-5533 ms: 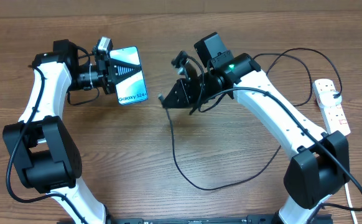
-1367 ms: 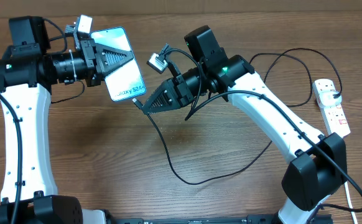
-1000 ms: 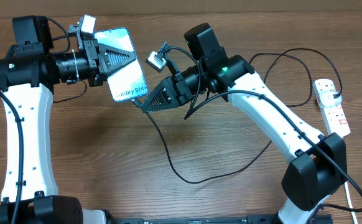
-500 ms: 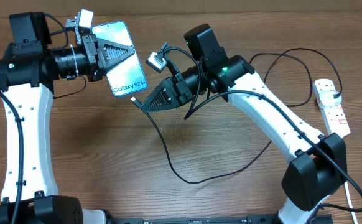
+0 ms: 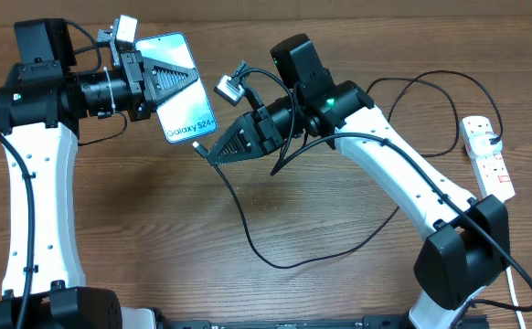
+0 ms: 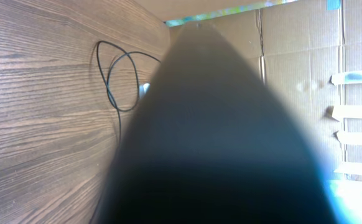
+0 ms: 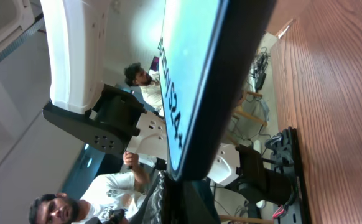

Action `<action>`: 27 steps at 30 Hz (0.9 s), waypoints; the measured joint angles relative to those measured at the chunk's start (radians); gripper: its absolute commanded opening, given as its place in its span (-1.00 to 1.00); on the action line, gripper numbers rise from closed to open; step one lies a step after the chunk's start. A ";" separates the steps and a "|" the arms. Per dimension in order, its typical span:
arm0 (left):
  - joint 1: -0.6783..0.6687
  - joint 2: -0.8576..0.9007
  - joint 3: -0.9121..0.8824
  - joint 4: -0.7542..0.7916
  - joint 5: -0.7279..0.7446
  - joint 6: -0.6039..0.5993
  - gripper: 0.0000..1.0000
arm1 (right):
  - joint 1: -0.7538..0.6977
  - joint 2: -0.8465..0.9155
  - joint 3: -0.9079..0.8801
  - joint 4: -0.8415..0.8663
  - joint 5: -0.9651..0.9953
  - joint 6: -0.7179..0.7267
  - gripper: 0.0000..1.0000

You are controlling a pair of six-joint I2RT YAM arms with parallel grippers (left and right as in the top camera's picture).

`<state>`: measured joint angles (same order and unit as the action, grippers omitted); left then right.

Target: Plug charger to phone and switch on socket

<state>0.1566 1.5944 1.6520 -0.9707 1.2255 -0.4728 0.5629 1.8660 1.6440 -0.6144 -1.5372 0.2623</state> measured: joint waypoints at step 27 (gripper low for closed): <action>0.000 0.000 0.000 -0.026 -0.031 0.000 -0.91 | -0.019 0.000 0.000 0.002 0.001 0.000 -0.92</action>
<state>0.1566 1.5944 1.6520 -0.9966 1.1946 -0.4732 0.5438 1.8660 1.6440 -0.6125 -1.5364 0.2626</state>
